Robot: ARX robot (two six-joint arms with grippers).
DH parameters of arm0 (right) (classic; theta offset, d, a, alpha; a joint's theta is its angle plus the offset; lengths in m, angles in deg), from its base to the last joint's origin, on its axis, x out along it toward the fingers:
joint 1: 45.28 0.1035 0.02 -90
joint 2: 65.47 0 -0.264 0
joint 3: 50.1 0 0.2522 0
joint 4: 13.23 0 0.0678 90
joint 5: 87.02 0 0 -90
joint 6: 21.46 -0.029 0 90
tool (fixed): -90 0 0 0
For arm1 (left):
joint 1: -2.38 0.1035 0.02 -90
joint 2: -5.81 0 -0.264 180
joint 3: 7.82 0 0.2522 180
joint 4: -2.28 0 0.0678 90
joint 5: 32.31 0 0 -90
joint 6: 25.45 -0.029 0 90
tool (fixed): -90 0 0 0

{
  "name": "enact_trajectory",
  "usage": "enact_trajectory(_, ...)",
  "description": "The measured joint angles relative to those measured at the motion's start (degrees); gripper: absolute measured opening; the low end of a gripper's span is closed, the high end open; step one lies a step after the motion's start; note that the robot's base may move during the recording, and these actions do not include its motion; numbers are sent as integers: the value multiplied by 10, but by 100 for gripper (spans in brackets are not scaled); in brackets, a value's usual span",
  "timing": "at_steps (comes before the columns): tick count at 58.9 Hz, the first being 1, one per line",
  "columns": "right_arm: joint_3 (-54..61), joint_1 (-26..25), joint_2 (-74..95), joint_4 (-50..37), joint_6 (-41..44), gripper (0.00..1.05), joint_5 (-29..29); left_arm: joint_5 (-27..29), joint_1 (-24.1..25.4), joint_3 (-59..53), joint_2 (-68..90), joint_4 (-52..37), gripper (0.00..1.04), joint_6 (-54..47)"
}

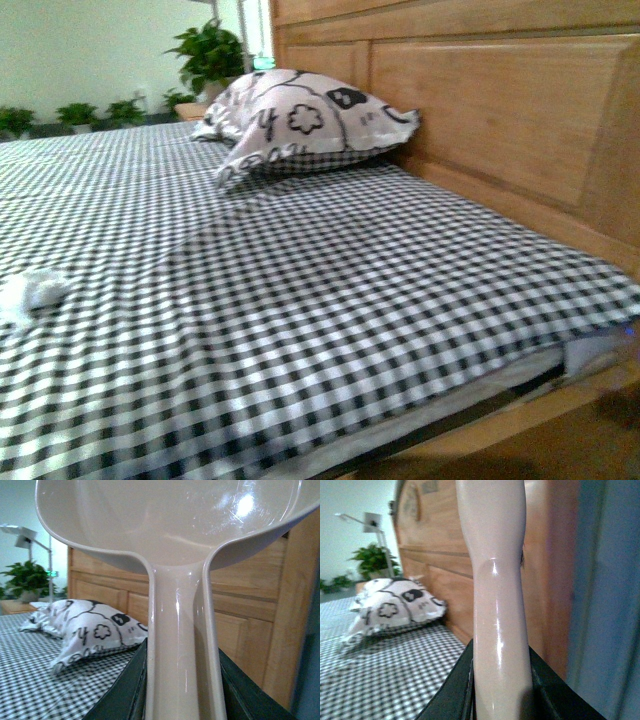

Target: Clean up trash

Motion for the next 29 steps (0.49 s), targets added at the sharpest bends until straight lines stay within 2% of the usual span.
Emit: enact_trajectory(29, 0, 0, 0, 0, 0, 21, 2, -1, 0, -1, 0, 0, 28, 0)
